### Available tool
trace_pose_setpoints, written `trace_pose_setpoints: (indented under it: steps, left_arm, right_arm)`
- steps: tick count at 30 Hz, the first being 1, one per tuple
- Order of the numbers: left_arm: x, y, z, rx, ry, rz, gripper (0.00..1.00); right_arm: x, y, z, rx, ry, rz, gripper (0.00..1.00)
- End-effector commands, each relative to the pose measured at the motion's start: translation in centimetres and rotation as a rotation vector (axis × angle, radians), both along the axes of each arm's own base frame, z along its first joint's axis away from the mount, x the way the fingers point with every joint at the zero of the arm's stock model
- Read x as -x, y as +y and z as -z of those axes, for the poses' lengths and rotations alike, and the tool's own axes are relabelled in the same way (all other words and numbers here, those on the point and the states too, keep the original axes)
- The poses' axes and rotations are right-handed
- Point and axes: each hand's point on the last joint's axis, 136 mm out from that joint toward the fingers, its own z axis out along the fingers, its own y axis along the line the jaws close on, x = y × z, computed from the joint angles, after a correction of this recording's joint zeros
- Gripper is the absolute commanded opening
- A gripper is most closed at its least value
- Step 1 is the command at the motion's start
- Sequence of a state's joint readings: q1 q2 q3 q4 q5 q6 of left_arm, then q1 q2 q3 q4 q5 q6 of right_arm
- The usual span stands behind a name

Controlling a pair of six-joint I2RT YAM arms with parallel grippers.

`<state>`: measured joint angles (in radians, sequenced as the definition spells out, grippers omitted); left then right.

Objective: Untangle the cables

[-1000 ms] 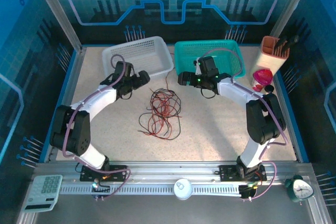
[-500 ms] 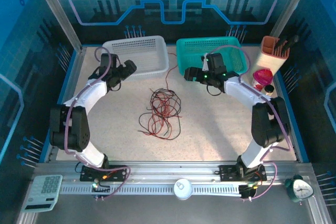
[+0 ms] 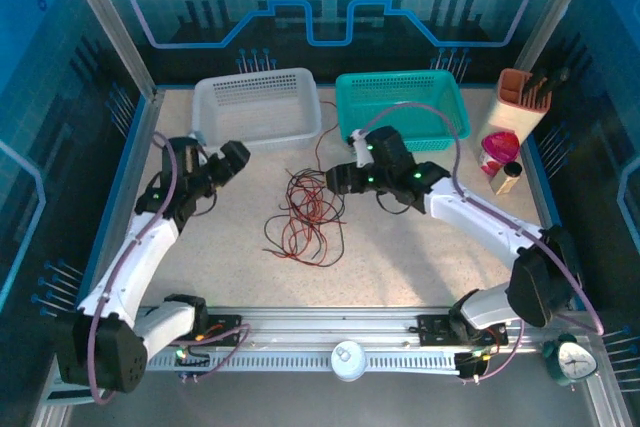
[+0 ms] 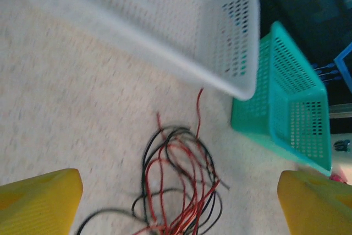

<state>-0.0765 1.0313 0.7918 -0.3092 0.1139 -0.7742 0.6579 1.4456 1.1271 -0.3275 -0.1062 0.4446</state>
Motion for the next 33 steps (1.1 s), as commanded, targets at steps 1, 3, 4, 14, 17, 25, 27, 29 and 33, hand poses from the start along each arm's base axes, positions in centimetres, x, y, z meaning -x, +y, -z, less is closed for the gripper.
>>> trace_pose_setpoints:
  steps: [1, 3, 4, 14, 17, 25, 27, 29, 33]
  left_arm:
    - [1.9, -0.1, 2.4, 0.070, 0.079, -0.051, 0.95]
    - [2.0, 0.4, 2.6, 0.059, 0.085, -0.076, 0.96]
    - [2.1, 0.6, 2.6, 0.048, 0.092, -0.085, 0.96]
    - [2.6, 5.0, 0.2, 0.015, 0.035, -0.301, 0.99]
    - [2.3, 5.8, 0.0, 0.022, 0.035, -0.333, 0.99]
    - [2.1, 7.2, 0.2, 0.053, 0.025, -0.384, 0.99]
    - [2.0, 7.2, 0.4, 0.055, 0.029, -0.383, 0.99]
    - [2.1, 7.2, 0.7, 0.057, 0.032, -0.383, 0.99]
    - [2.0, 7.1, 1.1, 0.063, 0.036, -0.380, 0.99]
  right_arm:
    - [1.7, 3.6, 0.0, 0.034, 0.022, -0.140, 0.61]
    - [2.3, 5.6, 0.4, 0.046, 0.031, -0.191, 0.55]
    - [2.4, 6.7, 0.7, 0.053, 0.037, -0.210, 0.53]
    - [1.2, 13.2, 7.0, 0.213, 0.131, -0.305, 0.34]
    - [1.0, 14.1, 8.7, 0.269, 0.138, -0.327, 0.31]
    - [0.0, 14.4, 11.0, 0.356, 0.135, -0.311, 0.33]
    - [-0.3, 14.3, 11.2, 0.369, 0.127, -0.303, 0.34]
    - [-0.5, 14.2, 11.3, 0.377, 0.121, -0.297, 0.35]
    - [-0.8, 14.1, 11.3, 0.392, 0.110, -0.286, 0.41]
